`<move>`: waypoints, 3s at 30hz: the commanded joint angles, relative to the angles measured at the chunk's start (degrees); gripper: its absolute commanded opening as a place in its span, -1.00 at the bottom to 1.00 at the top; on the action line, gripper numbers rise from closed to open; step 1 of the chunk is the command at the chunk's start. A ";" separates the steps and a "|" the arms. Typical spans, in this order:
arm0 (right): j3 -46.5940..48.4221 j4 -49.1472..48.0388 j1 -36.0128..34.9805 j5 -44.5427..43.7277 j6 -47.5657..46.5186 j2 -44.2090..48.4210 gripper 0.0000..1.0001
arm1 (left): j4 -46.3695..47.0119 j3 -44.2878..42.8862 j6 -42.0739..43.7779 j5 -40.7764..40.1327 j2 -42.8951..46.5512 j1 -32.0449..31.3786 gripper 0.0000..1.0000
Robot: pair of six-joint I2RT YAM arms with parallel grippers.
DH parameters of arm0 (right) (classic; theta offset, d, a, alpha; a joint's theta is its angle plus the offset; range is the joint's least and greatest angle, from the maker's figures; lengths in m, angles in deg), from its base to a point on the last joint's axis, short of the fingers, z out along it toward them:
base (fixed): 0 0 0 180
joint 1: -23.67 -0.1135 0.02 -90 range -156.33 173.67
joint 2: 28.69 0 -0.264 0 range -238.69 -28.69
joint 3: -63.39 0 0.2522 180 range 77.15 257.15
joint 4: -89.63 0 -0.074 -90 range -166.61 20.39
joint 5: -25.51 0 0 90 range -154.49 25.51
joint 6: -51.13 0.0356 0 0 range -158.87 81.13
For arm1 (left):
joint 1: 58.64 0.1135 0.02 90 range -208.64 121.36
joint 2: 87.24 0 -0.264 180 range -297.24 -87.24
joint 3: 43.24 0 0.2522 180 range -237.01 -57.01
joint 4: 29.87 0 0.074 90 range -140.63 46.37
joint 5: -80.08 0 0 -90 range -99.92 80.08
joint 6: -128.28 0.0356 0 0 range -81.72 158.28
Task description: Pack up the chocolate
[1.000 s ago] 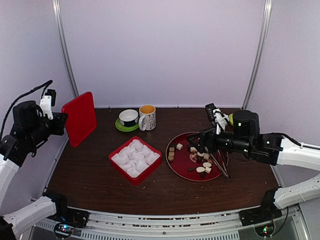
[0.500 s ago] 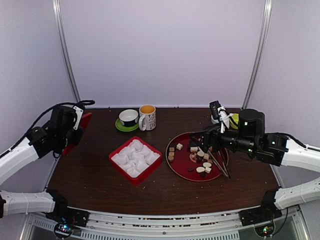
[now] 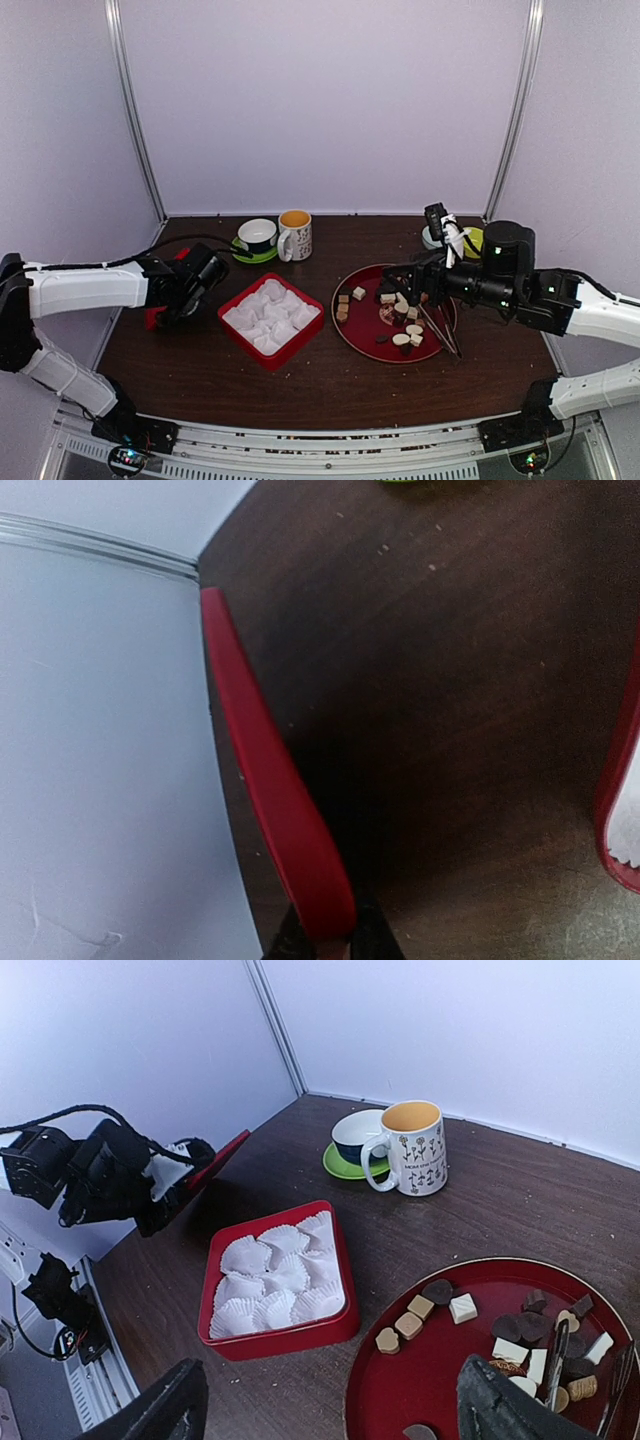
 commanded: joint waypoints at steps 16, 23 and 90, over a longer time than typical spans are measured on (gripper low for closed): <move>-0.23 -1.68 -0.11 -0.91 0.75 0.47 0.73 | -2.29 -7.51 -14.19 29.92 -8.19 2.70 -0.62; 0.65 -0.09 -0.09 -1.10 0.05 0.36 0.74 | -0.15 -8.17 -19.92 35.47 -7.19 6.99 -0.44; 3.15 16.37 9.53 -12.64 6.58 -4.44 -0.06 | 20.82 11.42 -15.23 36.36 26.51 21.26 0.96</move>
